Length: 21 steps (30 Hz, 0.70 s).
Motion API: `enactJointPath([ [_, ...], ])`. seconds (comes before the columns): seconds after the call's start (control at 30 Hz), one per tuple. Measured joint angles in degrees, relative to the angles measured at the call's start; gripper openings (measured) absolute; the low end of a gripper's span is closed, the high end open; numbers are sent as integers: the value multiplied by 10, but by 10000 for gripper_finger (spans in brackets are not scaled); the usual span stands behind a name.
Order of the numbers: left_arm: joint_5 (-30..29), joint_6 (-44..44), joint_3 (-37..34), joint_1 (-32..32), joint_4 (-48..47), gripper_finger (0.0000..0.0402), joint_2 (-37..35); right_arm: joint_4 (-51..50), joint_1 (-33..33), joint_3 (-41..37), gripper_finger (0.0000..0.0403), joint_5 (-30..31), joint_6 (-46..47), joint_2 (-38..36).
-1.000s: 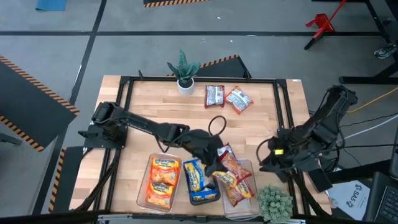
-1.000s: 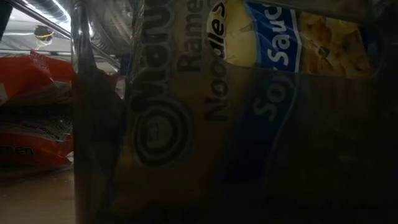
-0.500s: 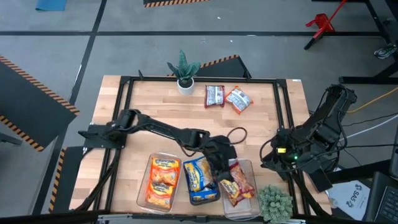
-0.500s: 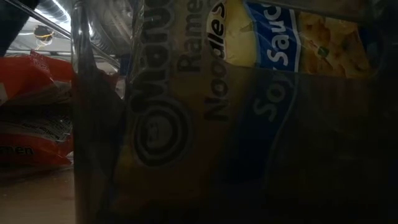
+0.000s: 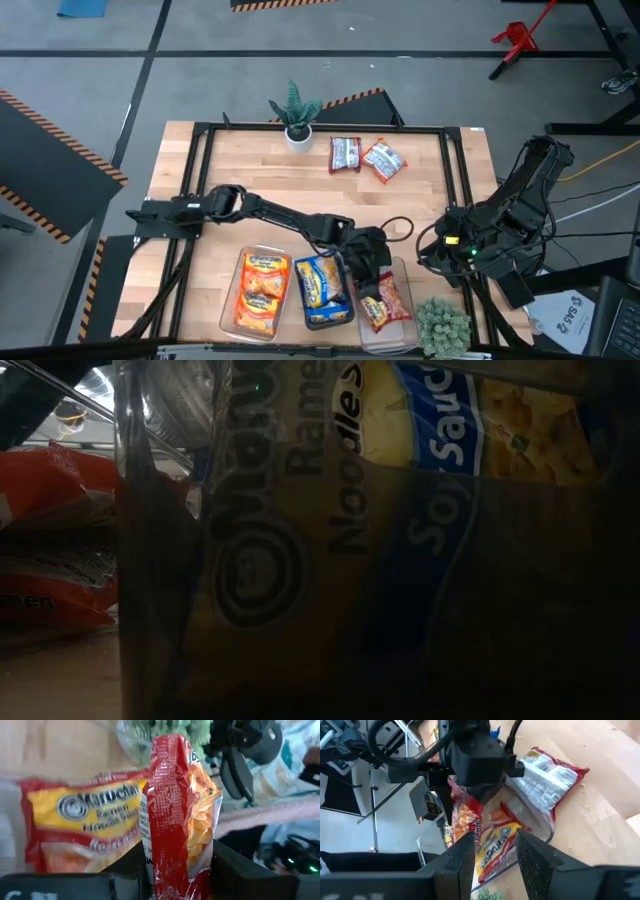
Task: Sort Maruchan noodles
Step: Put the red noodle pack into the right transparent bin
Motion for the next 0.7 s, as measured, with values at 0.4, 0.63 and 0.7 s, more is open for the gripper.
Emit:
enactJointPath([
  [0.4,-22,63,-2,0,-7,197,12,-22,0,0,127,28,-16,0],
  [0.63,30,26,-2,22,-8,216,10,-42,0,0,127,36,-22,0],
  [0.7,59,16,-2,32,-6,216,8,-43,0,0,127,36,-30,1],
])
